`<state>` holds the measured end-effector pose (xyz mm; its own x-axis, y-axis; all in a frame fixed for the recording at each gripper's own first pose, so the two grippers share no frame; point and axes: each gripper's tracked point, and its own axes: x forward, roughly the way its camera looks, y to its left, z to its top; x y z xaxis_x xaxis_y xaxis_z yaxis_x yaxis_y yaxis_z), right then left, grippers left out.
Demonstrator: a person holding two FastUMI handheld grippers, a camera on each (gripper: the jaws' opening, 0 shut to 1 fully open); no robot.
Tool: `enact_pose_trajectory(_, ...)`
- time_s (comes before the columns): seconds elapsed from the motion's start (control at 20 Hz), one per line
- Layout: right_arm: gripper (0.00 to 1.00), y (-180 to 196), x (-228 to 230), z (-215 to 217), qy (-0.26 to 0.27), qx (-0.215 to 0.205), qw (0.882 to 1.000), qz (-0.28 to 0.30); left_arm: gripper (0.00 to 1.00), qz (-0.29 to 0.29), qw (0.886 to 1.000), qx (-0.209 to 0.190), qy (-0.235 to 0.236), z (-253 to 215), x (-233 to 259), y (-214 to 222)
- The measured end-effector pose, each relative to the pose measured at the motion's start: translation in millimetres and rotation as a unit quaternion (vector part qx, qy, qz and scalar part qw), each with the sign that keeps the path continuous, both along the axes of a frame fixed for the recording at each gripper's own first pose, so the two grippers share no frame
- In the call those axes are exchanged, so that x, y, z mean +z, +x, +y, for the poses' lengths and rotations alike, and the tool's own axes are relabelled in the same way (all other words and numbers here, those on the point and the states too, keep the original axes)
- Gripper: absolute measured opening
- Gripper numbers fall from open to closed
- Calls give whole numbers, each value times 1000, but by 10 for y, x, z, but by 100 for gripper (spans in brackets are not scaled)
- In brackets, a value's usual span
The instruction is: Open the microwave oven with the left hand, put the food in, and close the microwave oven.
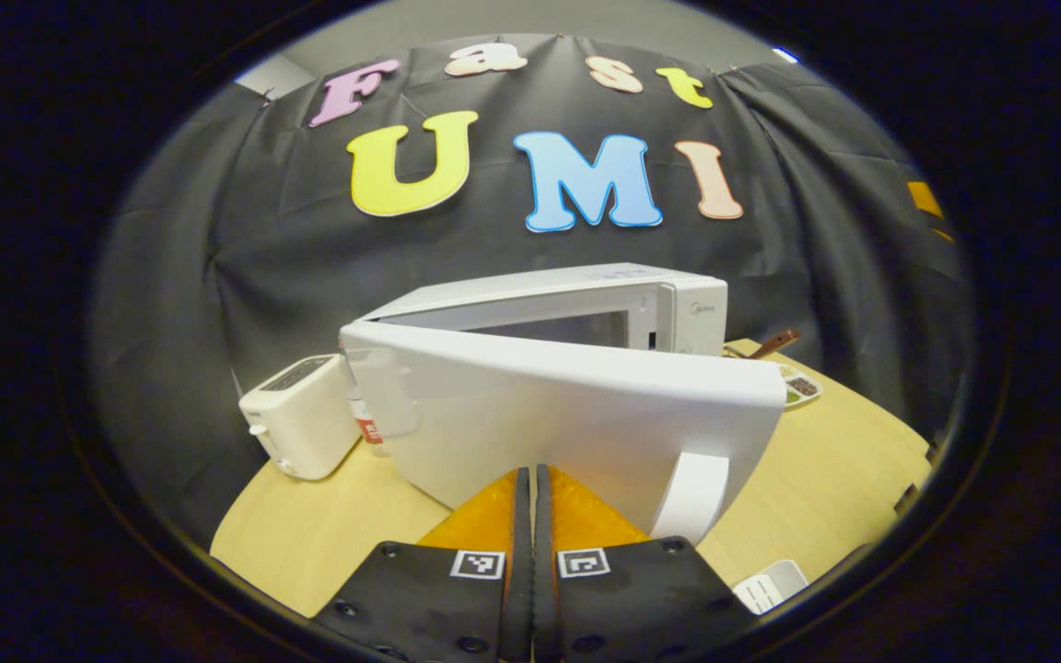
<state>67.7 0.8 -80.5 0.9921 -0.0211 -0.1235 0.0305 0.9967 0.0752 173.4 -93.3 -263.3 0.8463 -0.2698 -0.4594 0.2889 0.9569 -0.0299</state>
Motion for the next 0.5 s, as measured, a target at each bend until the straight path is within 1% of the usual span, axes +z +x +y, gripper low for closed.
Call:
enact_pose_trajectory(0.3,98,-87,-15,-50,-5,-29,1000,8,7,-12,999,-40,-15,-353,25,288)
enact_pose_trajectory(0.5,98,-130,-73,-46,-10,-43,999,18,7,-16,998,-54,-22,-497,9,459)
